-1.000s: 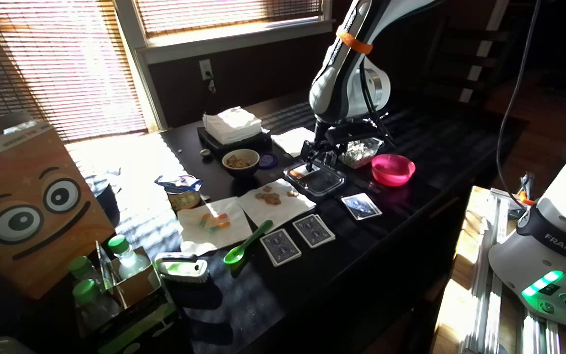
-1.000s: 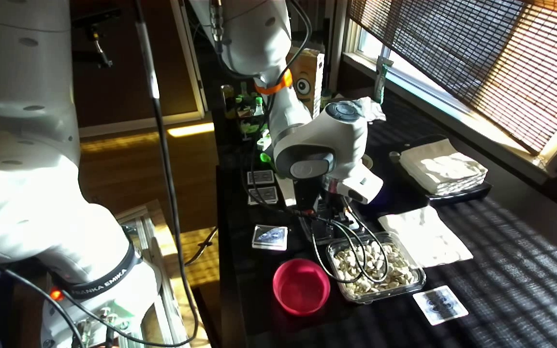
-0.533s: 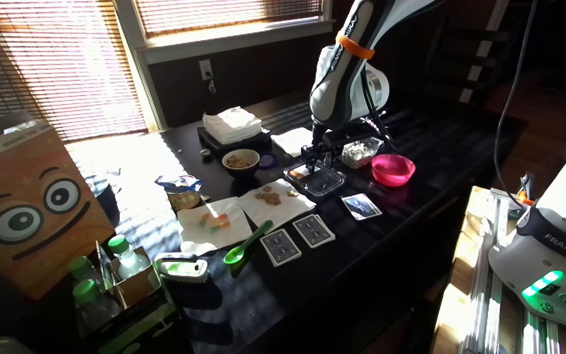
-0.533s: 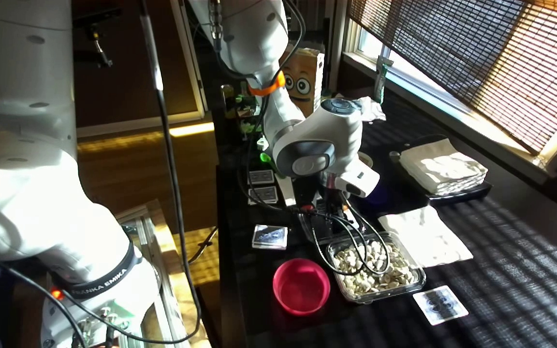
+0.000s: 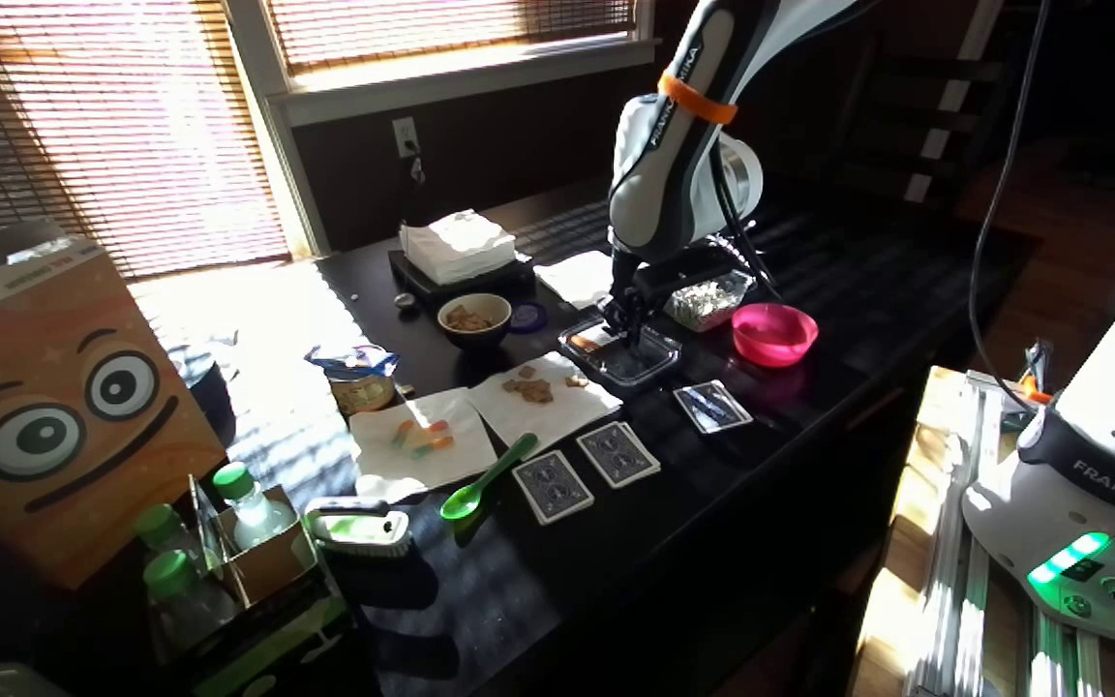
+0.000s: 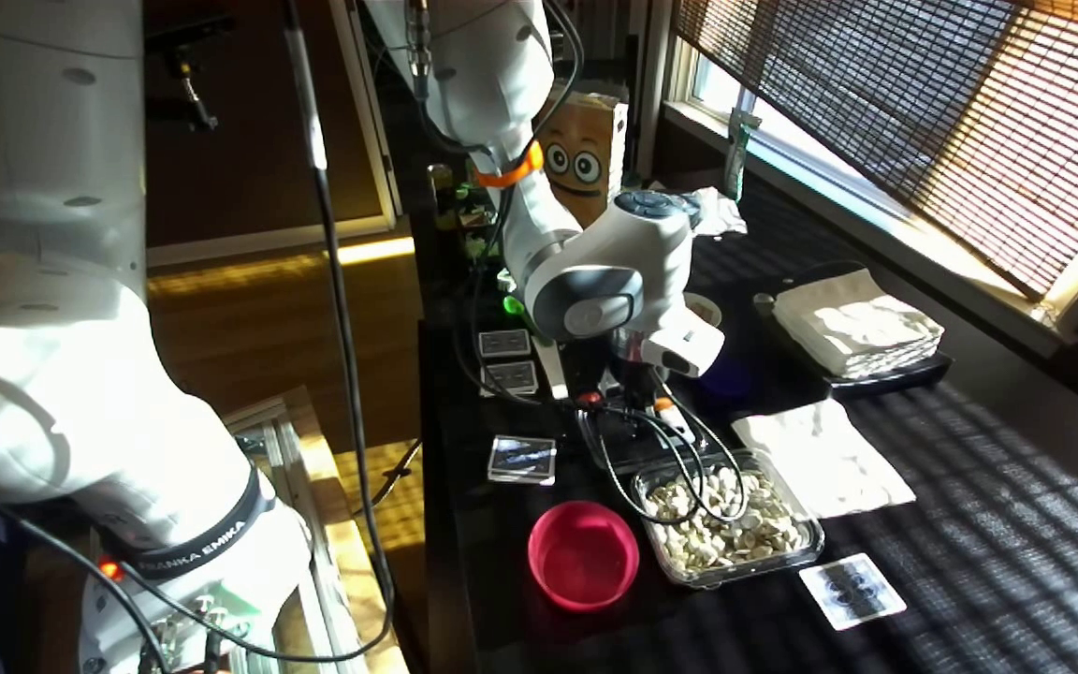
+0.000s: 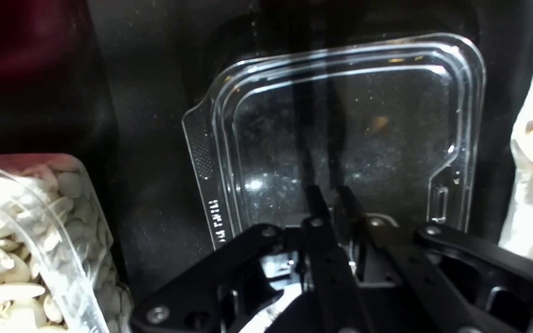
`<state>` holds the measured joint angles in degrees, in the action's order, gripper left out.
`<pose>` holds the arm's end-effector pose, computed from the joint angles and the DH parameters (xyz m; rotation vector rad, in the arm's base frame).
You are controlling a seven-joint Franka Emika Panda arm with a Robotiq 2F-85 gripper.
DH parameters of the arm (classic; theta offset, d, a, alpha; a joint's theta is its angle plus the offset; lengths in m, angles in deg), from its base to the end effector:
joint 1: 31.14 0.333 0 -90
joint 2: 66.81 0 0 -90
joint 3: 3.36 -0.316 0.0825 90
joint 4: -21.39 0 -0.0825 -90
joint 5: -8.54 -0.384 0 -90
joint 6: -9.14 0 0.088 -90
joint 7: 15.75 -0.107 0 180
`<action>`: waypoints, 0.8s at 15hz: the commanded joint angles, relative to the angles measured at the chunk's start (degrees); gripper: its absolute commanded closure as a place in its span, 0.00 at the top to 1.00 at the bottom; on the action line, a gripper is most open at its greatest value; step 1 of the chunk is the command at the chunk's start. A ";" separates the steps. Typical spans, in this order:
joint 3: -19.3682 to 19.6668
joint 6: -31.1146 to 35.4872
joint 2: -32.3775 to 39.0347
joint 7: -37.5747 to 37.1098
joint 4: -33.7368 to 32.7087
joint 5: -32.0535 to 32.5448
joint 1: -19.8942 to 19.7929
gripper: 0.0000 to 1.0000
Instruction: Put the clear lid on the clear container.
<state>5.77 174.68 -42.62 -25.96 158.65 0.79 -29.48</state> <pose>0.4952 -0.0778 0.1523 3.0463 -0.6524 0.1261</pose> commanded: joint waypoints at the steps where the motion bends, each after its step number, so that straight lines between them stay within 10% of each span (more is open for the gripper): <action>1: -1.77 -2.91 1.48 -0.40 -1.64 0.65 -0.93 0.00; 9: -7.21 -6.58 0.71 2.36 -2.58 -0.97 -4.00 0.00; 12: -5.93 -5.15 -0.44 1.28 -1.61 -0.37 -3.75 0.32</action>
<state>-0.43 169.63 -42.00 -24.69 156.71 0.57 -32.58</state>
